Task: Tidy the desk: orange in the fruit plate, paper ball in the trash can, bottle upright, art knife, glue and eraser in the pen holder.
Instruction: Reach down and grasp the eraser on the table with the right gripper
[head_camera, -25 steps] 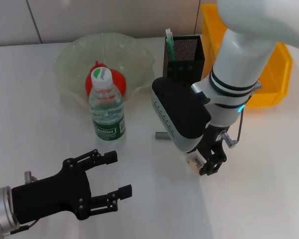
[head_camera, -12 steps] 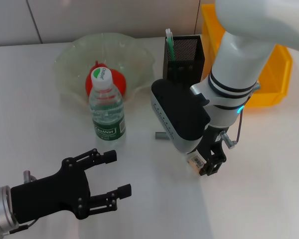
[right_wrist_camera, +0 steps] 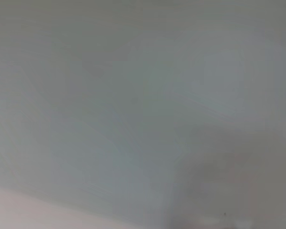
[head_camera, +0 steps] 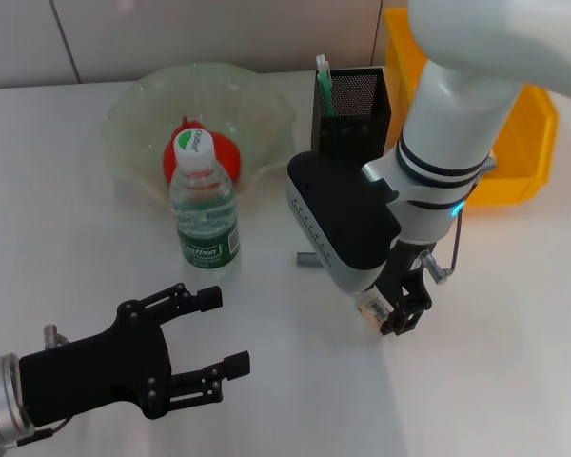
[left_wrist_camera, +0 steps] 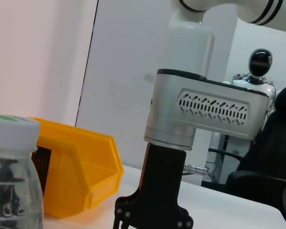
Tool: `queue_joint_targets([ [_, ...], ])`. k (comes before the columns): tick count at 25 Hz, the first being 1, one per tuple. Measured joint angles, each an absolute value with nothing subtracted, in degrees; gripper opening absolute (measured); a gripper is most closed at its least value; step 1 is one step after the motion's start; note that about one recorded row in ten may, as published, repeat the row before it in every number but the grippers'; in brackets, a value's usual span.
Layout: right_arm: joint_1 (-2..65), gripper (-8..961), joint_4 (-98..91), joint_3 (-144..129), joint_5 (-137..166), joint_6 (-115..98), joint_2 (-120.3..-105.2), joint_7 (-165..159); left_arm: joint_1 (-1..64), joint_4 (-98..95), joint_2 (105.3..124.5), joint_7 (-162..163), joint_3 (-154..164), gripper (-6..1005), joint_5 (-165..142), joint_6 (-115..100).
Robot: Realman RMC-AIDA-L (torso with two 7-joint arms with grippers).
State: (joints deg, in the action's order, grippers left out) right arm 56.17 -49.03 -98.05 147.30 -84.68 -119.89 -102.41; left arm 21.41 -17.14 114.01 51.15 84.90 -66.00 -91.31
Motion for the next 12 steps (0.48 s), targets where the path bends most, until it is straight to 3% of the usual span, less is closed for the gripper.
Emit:
queue_joint_targets([
  [8, 56.37, 583, -48.52, -99.53, 146.87, -84.10, -119.89, -102.46, 21.64, -17.14, 114.03, 51.15, 84.91, 834, -66.00, -91.35],
  [12, 56.41, 517, -48.39, -99.55, 146.85, -84.10, -119.89, -102.41, 21.70, -17.14, 114.04, 51.15, 84.90, 834, -66.00, -91.35],
])
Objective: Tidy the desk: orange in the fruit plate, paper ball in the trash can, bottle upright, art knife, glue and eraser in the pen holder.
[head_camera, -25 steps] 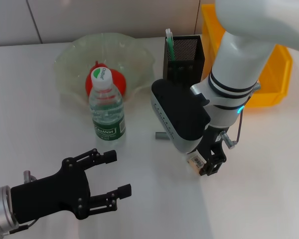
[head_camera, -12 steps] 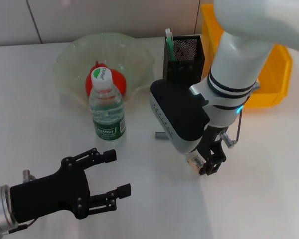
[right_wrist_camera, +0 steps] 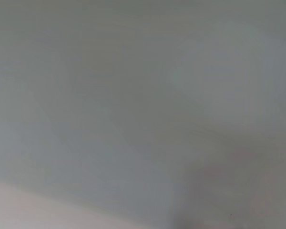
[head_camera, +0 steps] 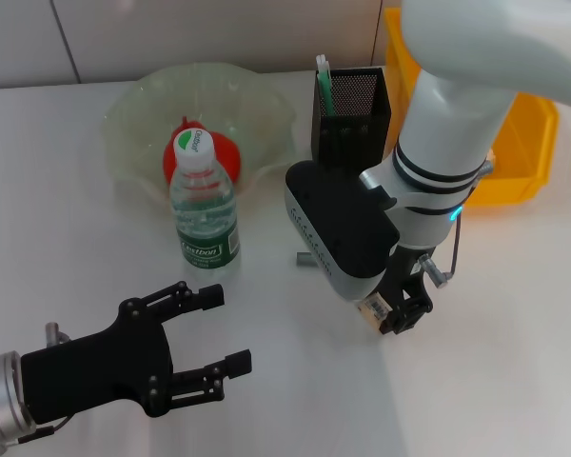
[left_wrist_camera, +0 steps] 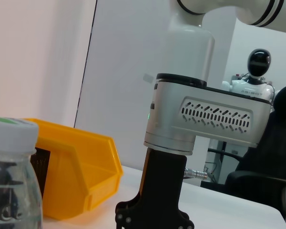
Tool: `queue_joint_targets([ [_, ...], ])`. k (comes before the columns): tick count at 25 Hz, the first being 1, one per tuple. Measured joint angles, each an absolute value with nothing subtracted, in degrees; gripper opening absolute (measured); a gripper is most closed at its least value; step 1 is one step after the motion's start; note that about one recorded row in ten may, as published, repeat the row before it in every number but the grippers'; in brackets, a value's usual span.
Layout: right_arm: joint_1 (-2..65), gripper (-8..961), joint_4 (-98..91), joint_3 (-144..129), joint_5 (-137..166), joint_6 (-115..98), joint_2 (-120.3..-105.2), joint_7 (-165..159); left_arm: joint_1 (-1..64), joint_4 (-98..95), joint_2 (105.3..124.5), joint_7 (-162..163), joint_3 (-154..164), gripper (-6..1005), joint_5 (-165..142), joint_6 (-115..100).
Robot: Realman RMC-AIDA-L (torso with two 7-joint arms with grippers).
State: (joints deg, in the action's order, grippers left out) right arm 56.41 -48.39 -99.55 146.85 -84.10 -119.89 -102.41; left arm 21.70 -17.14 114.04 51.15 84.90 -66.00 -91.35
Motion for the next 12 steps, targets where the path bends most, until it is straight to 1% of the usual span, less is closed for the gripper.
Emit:
queue_joint_targets([
  [4, 56.44, 415, -48.28, -100.03, 146.80, -84.02, -119.88, -102.41, 21.71, -17.14, 114.06, 51.15, 84.90, 834, -66.00, -91.34],
  [12, 55.88, 414, -50.89, -99.32, 146.70, -84.67, -119.87, -103.96, 21.71, -17.18, 114.08, 51.15, 84.90, 834, -66.00, -92.09],
])
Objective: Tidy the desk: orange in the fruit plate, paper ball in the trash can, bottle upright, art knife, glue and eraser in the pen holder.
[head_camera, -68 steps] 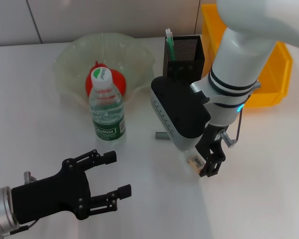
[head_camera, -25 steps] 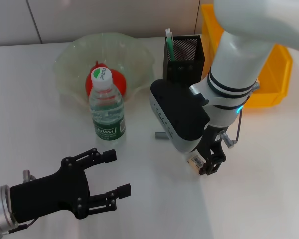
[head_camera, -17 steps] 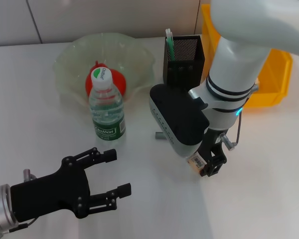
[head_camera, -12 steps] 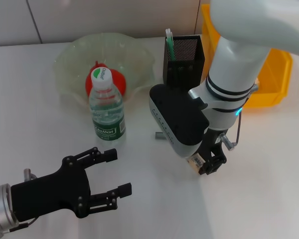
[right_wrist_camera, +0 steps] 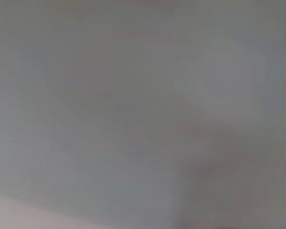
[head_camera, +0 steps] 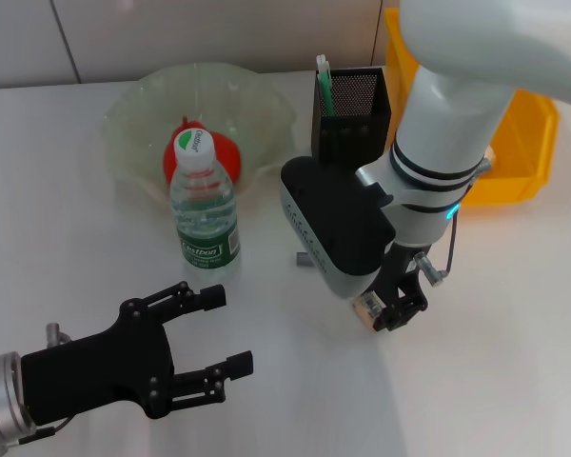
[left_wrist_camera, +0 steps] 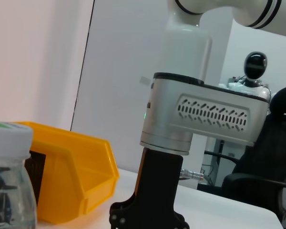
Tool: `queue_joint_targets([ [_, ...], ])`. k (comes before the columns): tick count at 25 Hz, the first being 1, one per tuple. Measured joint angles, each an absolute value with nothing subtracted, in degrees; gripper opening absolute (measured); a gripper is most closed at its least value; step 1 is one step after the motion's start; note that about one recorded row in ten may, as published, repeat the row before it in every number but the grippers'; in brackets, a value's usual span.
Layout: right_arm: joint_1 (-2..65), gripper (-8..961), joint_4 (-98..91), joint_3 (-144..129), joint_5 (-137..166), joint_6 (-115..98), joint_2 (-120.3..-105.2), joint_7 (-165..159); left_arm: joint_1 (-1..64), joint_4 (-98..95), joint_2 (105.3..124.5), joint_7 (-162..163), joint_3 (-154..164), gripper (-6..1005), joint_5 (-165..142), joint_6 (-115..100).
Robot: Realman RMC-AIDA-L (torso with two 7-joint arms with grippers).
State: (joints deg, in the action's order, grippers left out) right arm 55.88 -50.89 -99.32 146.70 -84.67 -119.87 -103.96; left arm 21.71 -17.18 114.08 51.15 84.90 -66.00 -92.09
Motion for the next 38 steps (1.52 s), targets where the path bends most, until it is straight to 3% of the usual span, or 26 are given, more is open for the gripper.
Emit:
queue_joint_targets([
  [17, 53.25, 415, -66.14, -86.19, 157.63, -76.67, -119.40, -122.17, 21.38, -18.44, 114.17, 51.12, 85.31, 834, -66.00, -92.33],
  [38, 53.23, 475, -65.97, -85.51, 165.02, -68.19, -119.37, -133.76, 21.47, -18.63, 113.74, 51.24, 85.07, 834, -66.62, -94.12],
])
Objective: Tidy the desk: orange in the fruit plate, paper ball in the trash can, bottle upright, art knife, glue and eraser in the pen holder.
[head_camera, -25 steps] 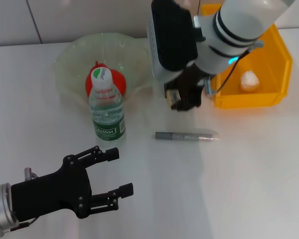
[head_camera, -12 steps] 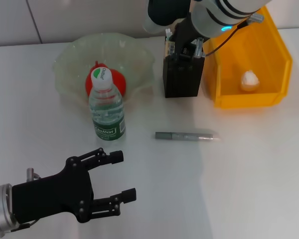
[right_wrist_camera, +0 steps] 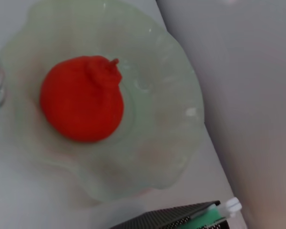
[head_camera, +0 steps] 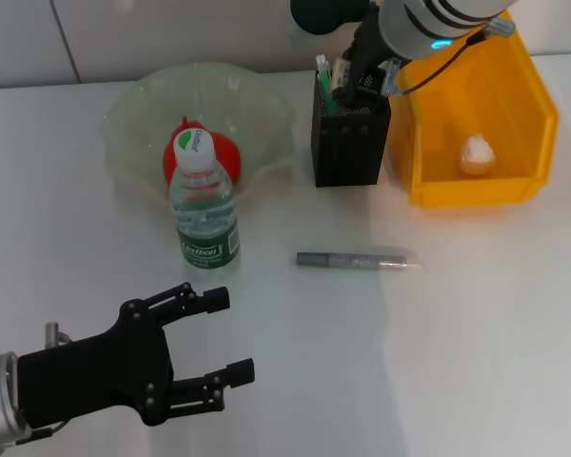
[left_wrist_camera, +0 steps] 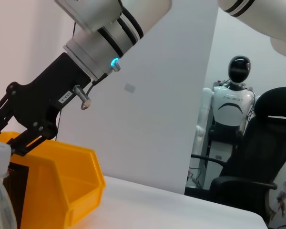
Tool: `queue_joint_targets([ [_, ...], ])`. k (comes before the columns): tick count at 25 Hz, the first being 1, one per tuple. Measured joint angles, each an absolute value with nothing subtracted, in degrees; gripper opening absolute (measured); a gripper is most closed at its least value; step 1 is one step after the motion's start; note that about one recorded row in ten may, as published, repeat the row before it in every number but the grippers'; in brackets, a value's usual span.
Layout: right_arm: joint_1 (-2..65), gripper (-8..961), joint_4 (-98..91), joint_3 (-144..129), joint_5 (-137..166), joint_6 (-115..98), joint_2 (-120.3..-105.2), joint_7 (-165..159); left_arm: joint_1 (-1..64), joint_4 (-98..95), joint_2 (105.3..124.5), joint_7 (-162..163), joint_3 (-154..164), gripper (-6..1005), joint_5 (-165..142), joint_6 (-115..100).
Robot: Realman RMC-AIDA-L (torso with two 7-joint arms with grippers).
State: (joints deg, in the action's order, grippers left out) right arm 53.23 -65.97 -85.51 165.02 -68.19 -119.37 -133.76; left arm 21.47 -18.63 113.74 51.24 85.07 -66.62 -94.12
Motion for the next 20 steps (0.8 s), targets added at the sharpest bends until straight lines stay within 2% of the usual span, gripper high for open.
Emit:
queue_joint_targets([
  [14, 51.34, 531, -66.58, -86.18, 167.21, -66.28, -119.63, -135.39, 21.26, -18.42, 113.73, 51.24, 85.07, 834, -66.62, -94.10],
  [20, 51.31, 604, -67.45, -85.81, 167.19, -66.68, -119.54, -136.42, 21.18, -18.38, 113.73, 51.24, 85.07, 834, -66.62, -93.95],
])
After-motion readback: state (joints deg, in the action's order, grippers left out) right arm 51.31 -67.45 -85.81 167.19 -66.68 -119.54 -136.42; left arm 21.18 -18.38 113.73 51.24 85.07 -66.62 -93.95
